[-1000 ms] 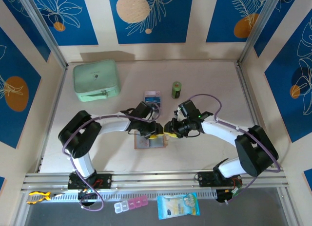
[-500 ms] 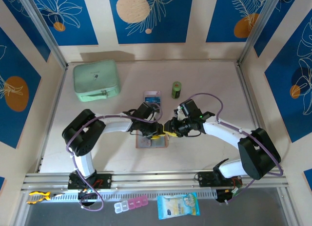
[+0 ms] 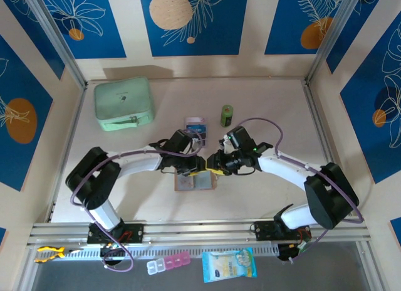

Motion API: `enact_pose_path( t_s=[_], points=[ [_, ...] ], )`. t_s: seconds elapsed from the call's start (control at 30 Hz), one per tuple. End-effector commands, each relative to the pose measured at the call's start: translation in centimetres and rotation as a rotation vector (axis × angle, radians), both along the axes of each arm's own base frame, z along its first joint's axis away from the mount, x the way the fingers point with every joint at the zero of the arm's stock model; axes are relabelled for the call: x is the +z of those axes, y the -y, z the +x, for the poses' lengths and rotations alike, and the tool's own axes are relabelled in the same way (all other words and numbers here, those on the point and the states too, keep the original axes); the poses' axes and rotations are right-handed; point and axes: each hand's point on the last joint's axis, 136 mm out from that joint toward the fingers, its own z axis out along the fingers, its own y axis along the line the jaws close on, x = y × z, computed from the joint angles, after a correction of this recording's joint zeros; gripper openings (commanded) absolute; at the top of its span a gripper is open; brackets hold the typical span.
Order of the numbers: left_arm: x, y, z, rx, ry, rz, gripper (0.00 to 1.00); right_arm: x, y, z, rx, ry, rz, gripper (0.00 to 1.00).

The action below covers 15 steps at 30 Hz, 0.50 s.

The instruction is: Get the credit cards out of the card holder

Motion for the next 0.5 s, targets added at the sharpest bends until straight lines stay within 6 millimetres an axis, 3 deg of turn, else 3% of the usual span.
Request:
enact_pose_path(
  t_s=[0.0, 0.27, 0.47],
  points=[
    [0.8, -1.8, 0.1, 0.018, 0.029, 0.006, 0.39, -0.2, -1.2, -0.3, 0.025, -0.030, -0.001, 0.38],
    [-0.1, -6.7, -0.4, 0.106, 0.008, 0.039, 0.34, -1.1, -4.2, -0.3, 0.083, -0.051, -0.006, 0.36],
    [-1.0, -8.8, -1.2, 0.137, -0.019, 0.055, 0.24, -2.0, -6.5, -0.6, 0.136, -0.069, -0.015, 0.35]
  ],
)
